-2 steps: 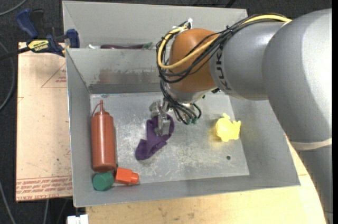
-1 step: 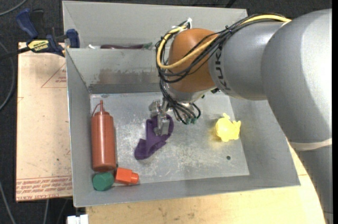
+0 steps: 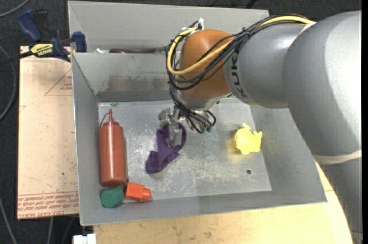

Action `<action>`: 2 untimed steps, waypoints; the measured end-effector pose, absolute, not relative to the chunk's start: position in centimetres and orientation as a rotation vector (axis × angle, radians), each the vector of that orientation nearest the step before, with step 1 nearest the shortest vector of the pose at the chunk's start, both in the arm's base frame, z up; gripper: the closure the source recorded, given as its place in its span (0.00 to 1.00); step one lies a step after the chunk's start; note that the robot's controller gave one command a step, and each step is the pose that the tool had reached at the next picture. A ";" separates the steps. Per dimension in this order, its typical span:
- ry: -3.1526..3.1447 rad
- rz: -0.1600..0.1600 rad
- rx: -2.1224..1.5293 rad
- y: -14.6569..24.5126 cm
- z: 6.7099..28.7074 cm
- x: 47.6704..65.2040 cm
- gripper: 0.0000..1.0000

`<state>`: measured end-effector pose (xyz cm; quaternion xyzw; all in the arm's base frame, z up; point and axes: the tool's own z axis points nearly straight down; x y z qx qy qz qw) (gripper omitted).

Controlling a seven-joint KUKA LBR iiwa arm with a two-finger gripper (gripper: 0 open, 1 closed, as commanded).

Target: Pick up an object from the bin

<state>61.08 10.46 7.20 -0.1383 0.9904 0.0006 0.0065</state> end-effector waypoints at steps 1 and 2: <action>3.095 0.005 -0.440 10.6 20.1 60.1 1.00; 3.097 0.005 -0.437 10.6 20.1 60.0 1.00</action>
Offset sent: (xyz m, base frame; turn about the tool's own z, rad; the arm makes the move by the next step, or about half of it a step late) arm 0.0000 0.0000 0.0000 0.0000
